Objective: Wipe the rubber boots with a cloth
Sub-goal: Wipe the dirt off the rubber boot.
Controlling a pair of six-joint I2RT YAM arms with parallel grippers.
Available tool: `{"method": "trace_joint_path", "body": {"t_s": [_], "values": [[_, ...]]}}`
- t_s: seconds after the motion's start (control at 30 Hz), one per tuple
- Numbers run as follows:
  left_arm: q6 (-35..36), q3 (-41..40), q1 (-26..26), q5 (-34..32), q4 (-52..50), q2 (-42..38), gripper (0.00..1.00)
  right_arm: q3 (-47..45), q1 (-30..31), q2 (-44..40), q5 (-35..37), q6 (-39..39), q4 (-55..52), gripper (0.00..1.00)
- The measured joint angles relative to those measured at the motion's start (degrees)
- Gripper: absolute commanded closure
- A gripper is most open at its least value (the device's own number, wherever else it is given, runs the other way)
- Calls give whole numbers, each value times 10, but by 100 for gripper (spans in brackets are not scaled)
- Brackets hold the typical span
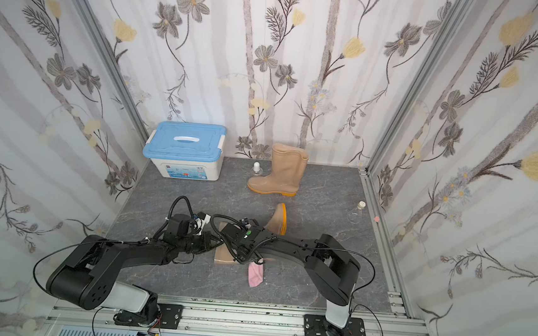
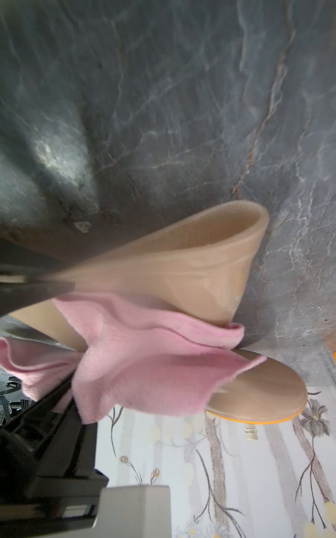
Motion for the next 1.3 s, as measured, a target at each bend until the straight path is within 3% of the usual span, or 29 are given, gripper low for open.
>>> {"method": "trace_joint_path", "body": {"t_s": [0.13,0.27,0.4,0.57,0.7,0.87,1.3], "values": [[0,0,0,9,2,1,100,-52,-28,-64,76,-7,-58,100],[0,1,2,4,4,6,100,-39,-44,-127,161,-19,-130,100],[0,1,0,2,4,9,100,-26,-41,-178,208,-56,-89,100],[0,3,0,2,4,14,100,-42,-44,-141,163,-108,21,100],[0,4,0,2,5,17,100,-28,-36,-55,110,-122,63,100],[0,4,0,4,8,21,100,-21,-27,-9,68,-136,92,100],[0,4,0,7,8,16,100,101,-115,78,54,-201,112,100]]}}
